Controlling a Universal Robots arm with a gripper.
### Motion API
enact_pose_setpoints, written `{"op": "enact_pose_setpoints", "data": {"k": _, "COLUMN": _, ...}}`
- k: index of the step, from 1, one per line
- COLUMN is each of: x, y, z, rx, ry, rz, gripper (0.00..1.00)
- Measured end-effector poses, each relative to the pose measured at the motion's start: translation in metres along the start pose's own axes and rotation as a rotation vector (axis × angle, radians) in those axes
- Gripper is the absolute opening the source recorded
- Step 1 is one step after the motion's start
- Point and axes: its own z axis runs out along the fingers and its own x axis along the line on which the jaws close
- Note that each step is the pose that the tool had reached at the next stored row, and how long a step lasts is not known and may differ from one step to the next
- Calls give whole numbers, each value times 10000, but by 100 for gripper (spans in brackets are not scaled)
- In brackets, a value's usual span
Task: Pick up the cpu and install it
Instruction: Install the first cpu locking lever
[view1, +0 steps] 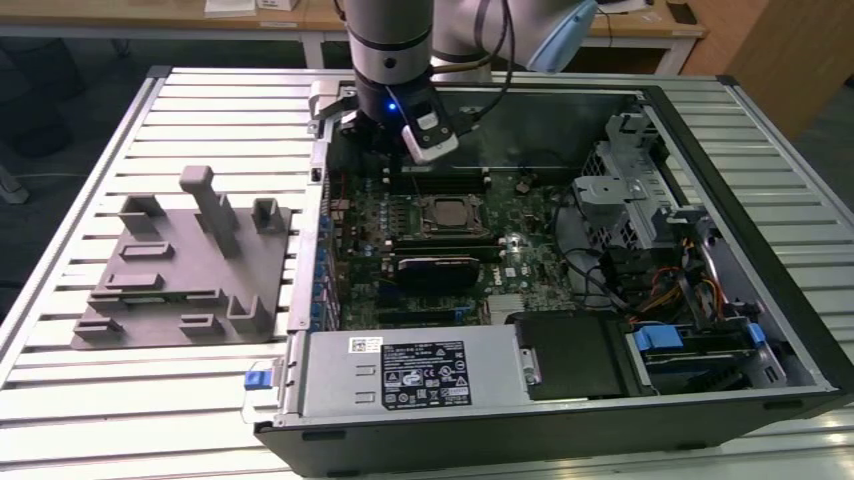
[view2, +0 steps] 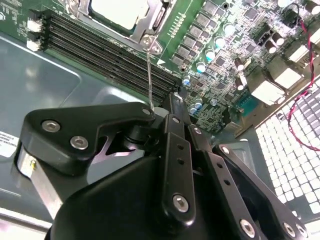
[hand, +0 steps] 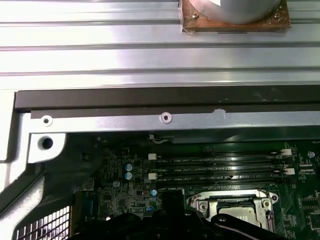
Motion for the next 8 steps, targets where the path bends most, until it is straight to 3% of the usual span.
{"op": "enact_pose_setpoints", "data": {"k": 8, "x": -147, "y": 6, "z": 5, "rx": 1, "ry": 18, "rz": 5, "gripper": 11}}
